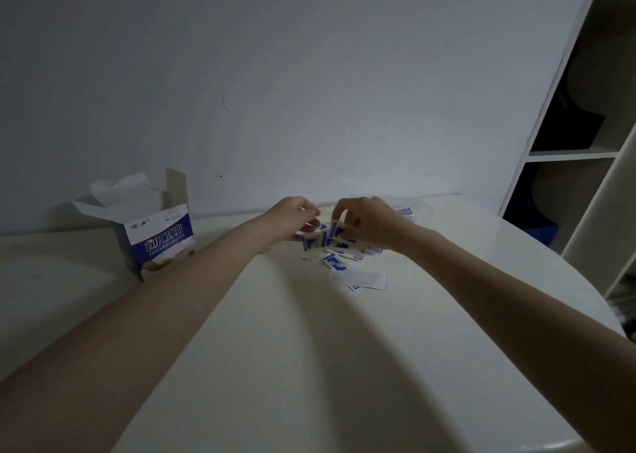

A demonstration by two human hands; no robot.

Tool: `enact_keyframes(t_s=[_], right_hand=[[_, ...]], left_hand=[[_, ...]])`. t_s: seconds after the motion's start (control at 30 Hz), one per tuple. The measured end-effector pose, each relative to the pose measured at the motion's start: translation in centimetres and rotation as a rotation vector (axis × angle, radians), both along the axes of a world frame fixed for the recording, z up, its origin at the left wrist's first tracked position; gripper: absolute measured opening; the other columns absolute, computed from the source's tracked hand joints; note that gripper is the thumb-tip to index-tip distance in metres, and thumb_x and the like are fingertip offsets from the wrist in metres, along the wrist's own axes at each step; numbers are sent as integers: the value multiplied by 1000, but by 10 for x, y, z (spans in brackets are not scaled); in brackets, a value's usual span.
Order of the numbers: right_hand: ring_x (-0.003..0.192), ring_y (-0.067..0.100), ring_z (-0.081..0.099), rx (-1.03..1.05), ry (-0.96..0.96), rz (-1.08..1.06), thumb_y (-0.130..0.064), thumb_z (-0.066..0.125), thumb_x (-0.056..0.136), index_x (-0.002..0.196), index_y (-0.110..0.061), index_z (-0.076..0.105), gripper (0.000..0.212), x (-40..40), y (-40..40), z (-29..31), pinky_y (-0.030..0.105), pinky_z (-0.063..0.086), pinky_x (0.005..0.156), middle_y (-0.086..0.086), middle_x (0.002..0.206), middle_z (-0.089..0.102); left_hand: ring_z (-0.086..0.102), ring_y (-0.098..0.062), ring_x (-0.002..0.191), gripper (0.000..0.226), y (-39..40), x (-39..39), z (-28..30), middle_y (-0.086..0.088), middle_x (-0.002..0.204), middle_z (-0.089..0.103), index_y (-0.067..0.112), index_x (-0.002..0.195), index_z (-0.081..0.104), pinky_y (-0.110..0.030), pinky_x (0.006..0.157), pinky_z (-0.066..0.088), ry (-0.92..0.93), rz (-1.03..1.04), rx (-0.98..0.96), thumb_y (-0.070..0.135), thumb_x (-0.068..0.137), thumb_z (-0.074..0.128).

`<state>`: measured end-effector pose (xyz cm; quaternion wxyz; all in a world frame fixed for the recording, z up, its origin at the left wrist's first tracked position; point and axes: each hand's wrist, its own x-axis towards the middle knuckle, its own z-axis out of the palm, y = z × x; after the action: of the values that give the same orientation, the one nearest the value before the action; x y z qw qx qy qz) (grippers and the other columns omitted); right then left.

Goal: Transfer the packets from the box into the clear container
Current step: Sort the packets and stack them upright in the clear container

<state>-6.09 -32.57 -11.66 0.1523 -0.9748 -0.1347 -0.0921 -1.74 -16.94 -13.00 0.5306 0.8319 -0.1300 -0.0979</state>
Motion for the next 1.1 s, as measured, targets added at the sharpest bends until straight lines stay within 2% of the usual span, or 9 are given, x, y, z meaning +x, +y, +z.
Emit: enact_keyframes(t_s=[0.13, 0.33, 0.47, 0.57, 0.63, 0.7, 0.8, 0.97, 1.1], right_hand=[[88, 15, 59, -119, 35, -22, -12, 58, 88, 106, -10, 69, 20, -8, -30, -6, 23, 43, 76, 7, 103, 69], [86, 21, 61, -111, 155, -22, -14, 58, 89, 103, -7, 71, 21, -13, -44, -32, 32, 47, 80, 12, 100, 71], [91, 31, 62, -37, 136, -32, -16, 58, 88, 100, -1, 70, 22, -9, -39, -44, 35, 46, 76, 17, 98, 70], [81, 23, 55, 29, 119, -27, -13, 59, 87, 100, 1, 67, 21, -6, -37, -47, 27, 36, 64, 18, 99, 68], [82, 16, 51, 84, 103, -49, -15, 59, 88, 104, -3, 65, 21, -5, -41, -44, 23, 35, 66, 15, 103, 67], [80, 16, 52, 222, 98, -103, -15, 59, 88, 101, -8, 65, 16, -6, -46, -38, 23, 37, 68, 14, 98, 67], [71, 19, 54, 546, 129, -149, -12, 57, 90, 82, -13, 60, 8, -11, -50, -27, 25, 39, 60, 8, 79, 63], [76, 21, 51, 771, 242, -174, -8, 54, 91, 72, -8, 52, 19, -12, -46, -23, 29, 38, 67, 11, 81, 56], [81, 24, 51, 821, 279, -142, -9, 57, 89, 73, -6, 50, 18, -11, -39, -22, 34, 35, 68, 14, 84, 54]], left_hand=[[58, -13, 97, 18, -9, 2, -15, 0, 105, 64, 15, 102, 69, -19, 78, 41, -347, -187, 490, 15, 90, 56], [47, -14, 80, 39, -29, -12, -26, 11, 78, 46, 14, 114, 56, -22, 59, 33, -318, -450, 729, 30, 81, 69], [46, -15, 76, 29, -32, -14, -26, 3, 85, 49, 17, 106, 56, -19, 54, 31, -331, -454, 724, 26, 81, 68], [44, -13, 73, 25, -32, -16, -26, 4, 79, 46, 16, 95, 49, -20, 52, 28, -310, -441, 692, 21, 81, 69], [44, -11, 71, 27, -29, -14, -29, 6, 80, 47, 13, 97, 51, -20, 52, 30, -288, -387, 645, 19, 79, 70], [46, -11, 66, 17, -22, -11, -31, 3, 75, 51, 17, 79, 52, -22, 56, 34, -308, -315, 590, 21, 79, 68], [50, -15, 66, 27, -11, -8, -29, 4, 70, 54, 24, 60, 44, -23, 60, 38, -430, -235, 590, 16, 78, 63], [40, -17, 65, 36, 3, -7, -26, 8, 61, 41, 24, 57, 32, -26, 55, 29, -607, -276, 761, 10, 76, 58], [42, -8, 64, 36, 10, -6, -26, 13, 66, 44, 28, 58, 39, -16, 55, 29, -593, -265, 658, 15, 74, 69]])
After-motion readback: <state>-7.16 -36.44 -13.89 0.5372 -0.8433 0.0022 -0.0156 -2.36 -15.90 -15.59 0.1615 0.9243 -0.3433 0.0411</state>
